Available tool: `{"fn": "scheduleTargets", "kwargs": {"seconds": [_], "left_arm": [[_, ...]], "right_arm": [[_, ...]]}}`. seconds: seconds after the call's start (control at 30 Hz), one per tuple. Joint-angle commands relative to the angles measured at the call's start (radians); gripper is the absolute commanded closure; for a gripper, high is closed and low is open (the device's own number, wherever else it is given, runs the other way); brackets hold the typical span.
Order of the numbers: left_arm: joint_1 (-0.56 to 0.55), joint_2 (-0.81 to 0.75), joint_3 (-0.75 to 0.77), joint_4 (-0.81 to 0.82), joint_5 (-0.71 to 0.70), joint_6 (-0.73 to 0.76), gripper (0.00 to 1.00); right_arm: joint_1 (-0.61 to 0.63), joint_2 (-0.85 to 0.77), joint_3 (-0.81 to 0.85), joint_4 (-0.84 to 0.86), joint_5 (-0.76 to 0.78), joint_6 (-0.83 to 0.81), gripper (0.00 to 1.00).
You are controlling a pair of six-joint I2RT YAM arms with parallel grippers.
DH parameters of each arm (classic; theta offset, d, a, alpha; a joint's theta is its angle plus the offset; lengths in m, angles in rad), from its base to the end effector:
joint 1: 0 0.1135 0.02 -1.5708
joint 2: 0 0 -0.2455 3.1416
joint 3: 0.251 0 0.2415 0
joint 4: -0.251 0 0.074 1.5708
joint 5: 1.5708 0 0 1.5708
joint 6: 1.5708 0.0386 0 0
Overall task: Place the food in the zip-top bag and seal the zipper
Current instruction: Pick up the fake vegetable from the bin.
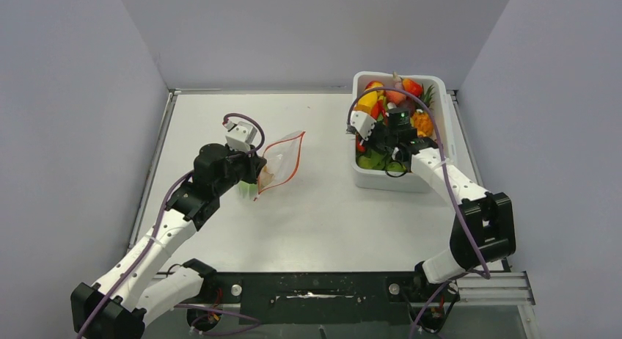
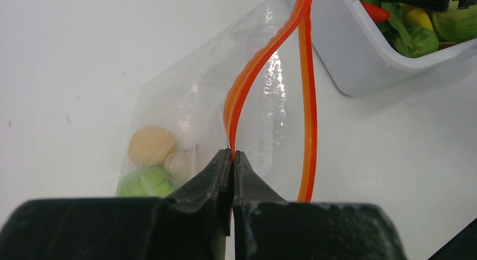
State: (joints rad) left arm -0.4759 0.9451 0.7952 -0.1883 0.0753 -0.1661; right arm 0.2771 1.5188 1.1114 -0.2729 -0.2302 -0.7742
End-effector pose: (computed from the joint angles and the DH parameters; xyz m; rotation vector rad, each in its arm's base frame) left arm 0.1965 -0.1046 0.2995 0.3504 1.9085 -0.5028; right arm 0.3174 0.0994 0.2509 -1.2235 1.8643 -0.0119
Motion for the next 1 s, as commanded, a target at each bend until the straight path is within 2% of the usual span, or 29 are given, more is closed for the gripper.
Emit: {"fn": "scheduleTargets", "kwargs": {"seconds": [0.0,0.3,0.67,0.8,0.97], "left_arm": [[0.006,-0.020,0.005,0.067,-0.002,0.010,1.00],[0.008,-0.022,0.002,0.073,0.003,0.002,1.00],[0.016,-0.023,-0.006,0.098,0.021,-0.027,1.00],[0.017,-0.024,-0.003,0.097,0.025,-0.033,1.00],[0.030,-0.042,-0.013,0.115,0.038,-0.030,1.00]], "right_arm": [[0.043,-0.098,-0.022,0.071,0.025,0.023,0.89],[0.132,-0.237,-0.057,0.115,0.063,0.089,0.92],[0.265,-0.416,-0.108,0.269,0.116,0.227,0.93],[0.305,-0.458,-0.118,0.332,0.077,0.255,0.93],[0.343,-0.510,-0.183,0.488,-0.131,0.283,0.92]]}}
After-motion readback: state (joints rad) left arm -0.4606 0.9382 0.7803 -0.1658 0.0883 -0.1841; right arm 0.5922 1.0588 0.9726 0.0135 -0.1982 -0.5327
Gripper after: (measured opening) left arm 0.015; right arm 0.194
